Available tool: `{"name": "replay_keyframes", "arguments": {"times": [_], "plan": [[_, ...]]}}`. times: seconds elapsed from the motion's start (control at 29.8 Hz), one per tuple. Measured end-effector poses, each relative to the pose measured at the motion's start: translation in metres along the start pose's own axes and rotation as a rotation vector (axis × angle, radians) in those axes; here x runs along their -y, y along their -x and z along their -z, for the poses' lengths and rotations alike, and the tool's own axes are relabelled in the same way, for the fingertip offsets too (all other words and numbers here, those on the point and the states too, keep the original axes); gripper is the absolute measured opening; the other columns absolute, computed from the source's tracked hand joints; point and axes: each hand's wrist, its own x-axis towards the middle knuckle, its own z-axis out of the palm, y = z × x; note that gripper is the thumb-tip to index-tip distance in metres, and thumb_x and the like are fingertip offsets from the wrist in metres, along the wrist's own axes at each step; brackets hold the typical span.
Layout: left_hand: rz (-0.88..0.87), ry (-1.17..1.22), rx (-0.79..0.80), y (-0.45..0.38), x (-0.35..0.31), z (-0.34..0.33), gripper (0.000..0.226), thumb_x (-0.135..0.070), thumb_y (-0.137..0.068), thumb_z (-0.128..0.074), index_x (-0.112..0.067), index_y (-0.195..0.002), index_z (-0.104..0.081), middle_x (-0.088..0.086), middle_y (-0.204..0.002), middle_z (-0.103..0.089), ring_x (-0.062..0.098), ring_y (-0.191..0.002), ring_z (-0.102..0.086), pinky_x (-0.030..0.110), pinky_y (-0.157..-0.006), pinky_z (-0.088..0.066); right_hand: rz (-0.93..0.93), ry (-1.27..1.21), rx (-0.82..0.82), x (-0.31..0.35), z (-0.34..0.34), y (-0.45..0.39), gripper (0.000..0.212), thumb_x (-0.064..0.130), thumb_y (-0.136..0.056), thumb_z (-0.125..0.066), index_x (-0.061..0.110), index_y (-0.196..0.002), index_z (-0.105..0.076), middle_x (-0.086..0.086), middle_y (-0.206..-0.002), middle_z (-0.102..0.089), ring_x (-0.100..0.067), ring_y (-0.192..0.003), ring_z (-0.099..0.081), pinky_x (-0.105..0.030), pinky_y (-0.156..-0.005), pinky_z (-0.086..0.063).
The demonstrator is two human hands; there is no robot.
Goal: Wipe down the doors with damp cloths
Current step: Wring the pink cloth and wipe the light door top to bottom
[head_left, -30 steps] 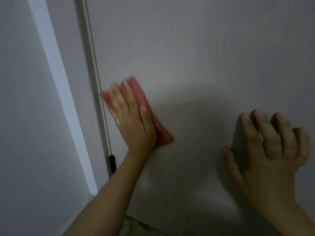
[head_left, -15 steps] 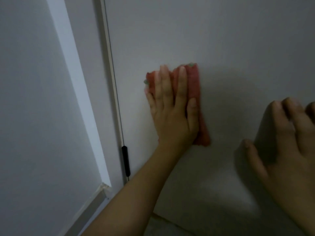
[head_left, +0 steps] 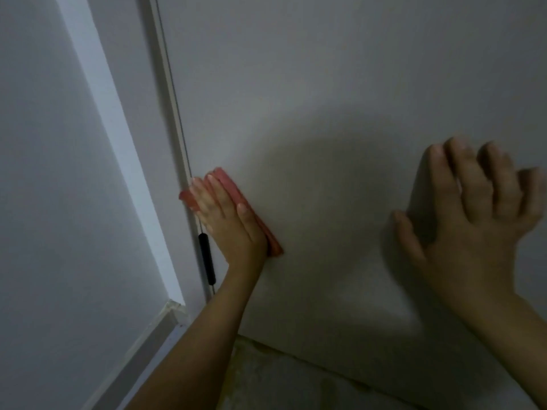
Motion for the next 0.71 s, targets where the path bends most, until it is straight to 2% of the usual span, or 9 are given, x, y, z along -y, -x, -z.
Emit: {"name": "replay_keyframes", "arguments": {"times": [0.1, 0.2, 0.27, 0.4, 0.47, 0.54, 0.64, 0.71], "plan": [[-0.169, 0.016, 0.063, 0.026, -0.021, -0.009, 0.058, -0.030, -0.100, -0.022, -0.007, -0.151, -0.004, 0.027, -0.154, -0.008, 0.028, -0.146, 0.007, 0.050, -0.117, 0.005, 0.022, 0.009, 0.020, -0.001, 0.003, 0.000, 0.069, 0.039, -0.088, -0.054, 0.010, -0.146, -0.030, -0.008, -0.152, -0.024, -0.028, -0.140, -0.015, -0.055, -0.110, -0.009], [-0.436, -0.027, 0.181, 0.061, -0.042, -0.017, 0.056, -0.039, -0.102, -0.017, -0.026, -0.152, 0.005, 0.005, -0.160, 0.009, 0.023, -0.146, 0.009, 0.049, -0.117, 0.002, 0.044, 0.014, 0.027, -0.001, 0.003, 0.002, 0.068, 0.037, -0.088, -0.055, 0.009, -0.146, -0.032, -0.008, -0.152, -0.024, -0.028, -0.139, -0.014, -0.052, -0.111, -0.006], [-0.528, -0.062, 0.231, 0.071, -0.043, -0.016, 0.056, -0.040, -0.101, -0.017, -0.029, -0.151, 0.007, 0.000, -0.160, 0.012, 0.021, -0.147, 0.009, 0.048, -0.118, 0.001, 0.105, 0.013, 0.013, 0.002, 0.002, 0.008, 0.065, 0.034, -0.087, -0.057, 0.009, -0.144, -0.036, -0.007, -0.151, -0.026, -0.029, -0.138, -0.017, -0.048, -0.113, -0.004], [-0.548, -0.055, 0.326, 0.066, -0.041, -0.005, 0.056, -0.040, -0.101, -0.019, -0.028, -0.152, 0.001, 0.013, -0.153, -0.013, 0.021, -0.146, 0.010, 0.051, -0.117, -0.001, 0.262, -0.044, 0.019, 0.017, -0.004, 0.032, 0.055, 0.027, -0.086, -0.058, 0.009, -0.136, -0.042, -0.007, -0.143, -0.033, -0.031, -0.133, -0.027, -0.046, -0.113, -0.008], [-0.557, -0.019, 0.357, 0.063, -0.040, 0.002, 0.053, -0.037, -0.100, -0.025, -0.022, -0.150, -0.016, 0.014, -0.153, -0.015, 0.022, -0.147, 0.004, 0.052, -0.117, -0.007, 0.313, -0.119, 0.044, 0.025, -0.008, 0.044, 0.050, 0.025, -0.089, -0.054, 0.010, -0.135, -0.041, -0.006, -0.141, -0.035, -0.031, -0.131, -0.031, -0.045, -0.113, -0.013], [-0.583, -0.010, 0.348, 0.059, -0.036, 0.008, 0.050, -0.032, -0.097, -0.034, -0.018, -0.144, -0.029, 0.013, -0.151, -0.019, 0.025, -0.146, -0.010, 0.051, -0.115, -0.014, 0.352, -0.231, 0.088, 0.033, -0.012, 0.052, 0.050, 0.020, -0.088, -0.053, 0.007, -0.135, -0.039, -0.008, -0.140, -0.035, -0.030, -0.129, -0.035, -0.042, -0.113, -0.020], [-0.581, 0.005, 0.290, 0.051, -0.029, 0.014, 0.044, -0.030, -0.094, -0.045, -0.023, -0.137, -0.039, 0.010, -0.145, -0.024, 0.028, -0.136, -0.026, 0.049, -0.108, -0.027, 0.339, -0.383, 0.188, 0.054, -0.022, 0.061, 0.054, 0.009, -0.085, -0.048, 0.003, -0.136, -0.033, -0.009, -0.142, -0.032, -0.025, -0.133, -0.031, -0.032, -0.116, -0.021], [-0.537, 0.033, 0.278, 0.045, -0.024, 0.020, 0.040, -0.034, -0.096, -0.043, -0.024, -0.134, -0.041, 0.007, -0.141, -0.024, 0.028, -0.131, -0.029, 0.051, -0.104, -0.032, 0.319, -0.422, 0.221, 0.071, -0.031, 0.066, 0.054, 0.008, -0.087, -0.045, 0.002, -0.138, -0.029, -0.010, -0.145, -0.028, -0.023, -0.138, -0.025, -0.031, -0.117, -0.019]]}}
